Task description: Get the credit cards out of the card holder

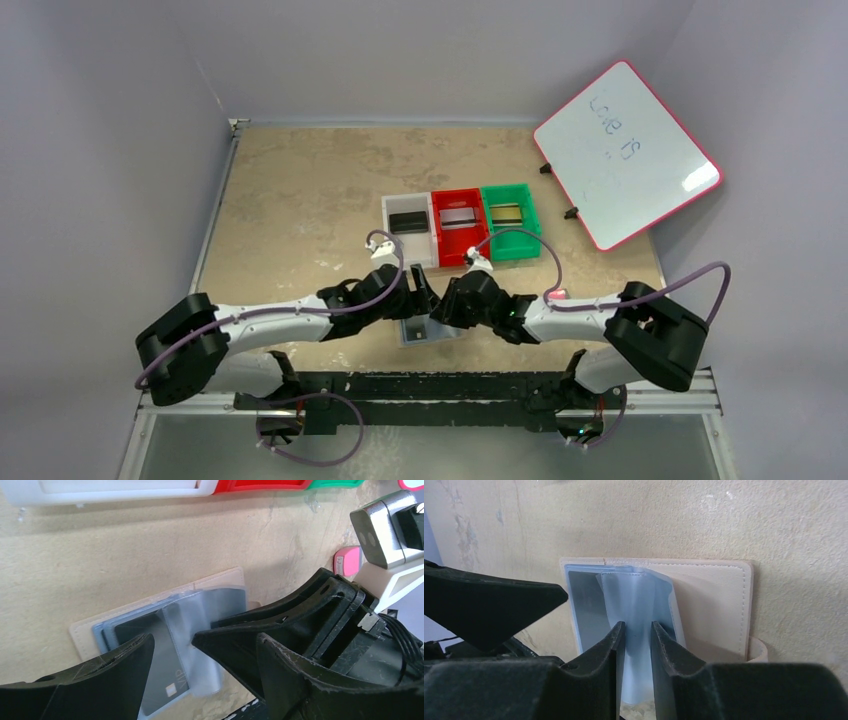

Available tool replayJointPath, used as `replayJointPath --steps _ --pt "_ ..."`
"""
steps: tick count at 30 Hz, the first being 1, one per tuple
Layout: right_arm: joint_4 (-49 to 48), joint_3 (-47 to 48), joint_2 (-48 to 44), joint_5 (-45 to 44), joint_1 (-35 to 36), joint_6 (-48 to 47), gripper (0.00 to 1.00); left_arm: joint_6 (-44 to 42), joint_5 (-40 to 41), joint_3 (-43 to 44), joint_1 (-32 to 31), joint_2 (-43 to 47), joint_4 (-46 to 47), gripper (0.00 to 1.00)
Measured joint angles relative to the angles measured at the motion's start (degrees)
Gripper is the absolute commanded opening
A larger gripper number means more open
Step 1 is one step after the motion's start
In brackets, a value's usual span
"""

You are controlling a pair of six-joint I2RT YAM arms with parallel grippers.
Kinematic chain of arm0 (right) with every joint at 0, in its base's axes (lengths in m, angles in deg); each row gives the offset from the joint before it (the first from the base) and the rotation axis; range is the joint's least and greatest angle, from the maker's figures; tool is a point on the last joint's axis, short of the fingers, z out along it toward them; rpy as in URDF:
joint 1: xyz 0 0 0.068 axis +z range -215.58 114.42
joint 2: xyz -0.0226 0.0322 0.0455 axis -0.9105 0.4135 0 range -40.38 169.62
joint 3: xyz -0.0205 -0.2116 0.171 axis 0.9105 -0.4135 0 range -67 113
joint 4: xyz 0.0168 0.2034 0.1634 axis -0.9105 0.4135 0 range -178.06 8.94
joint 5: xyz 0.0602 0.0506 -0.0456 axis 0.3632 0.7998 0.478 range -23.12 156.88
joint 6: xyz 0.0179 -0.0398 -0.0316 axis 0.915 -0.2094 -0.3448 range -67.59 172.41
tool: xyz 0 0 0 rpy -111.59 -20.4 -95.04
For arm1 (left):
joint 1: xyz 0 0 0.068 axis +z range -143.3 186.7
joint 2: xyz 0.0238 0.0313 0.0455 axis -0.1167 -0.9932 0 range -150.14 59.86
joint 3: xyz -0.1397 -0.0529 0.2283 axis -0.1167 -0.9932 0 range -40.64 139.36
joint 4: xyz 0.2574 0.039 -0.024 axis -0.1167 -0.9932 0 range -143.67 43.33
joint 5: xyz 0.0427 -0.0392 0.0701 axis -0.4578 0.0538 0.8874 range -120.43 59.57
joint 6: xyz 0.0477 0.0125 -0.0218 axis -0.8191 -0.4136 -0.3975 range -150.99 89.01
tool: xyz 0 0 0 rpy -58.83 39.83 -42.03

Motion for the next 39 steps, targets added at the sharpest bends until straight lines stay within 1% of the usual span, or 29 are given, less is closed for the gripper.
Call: replayJointPath --steps 5,15,21,26,39 --pt "-2.73 -1.86 -0.42 0.35 -0.85 1.38 0.28 2.12 2.10 0.92 -2.14 -3.17 2.10 0.72" --pt "-7.98 -5.92 -1.73 1.49 -2.43 5.81 0.29 7.96 5.68 0.57 -4.94 -7.04 7.37 0.64" --pt "-7.28 -7.10 -3.52 0.92 -2.80 8.04 0.32 11.63 7.74 -1.03 -6.36 -8.87 11.39 0.63" --pt "-6.36 -7.98 -5.79 -0.11 -2.82 8.98 0.33 13.09 9.42 -1.11 -7.23 -8.98 11.98 0.65" --pt "-3.28 -8.63 -8.07 -2.14 -2.93 11.19 0.33 13.66 9.18 -0.22 -7.63 -12.24 14.64 0.64"
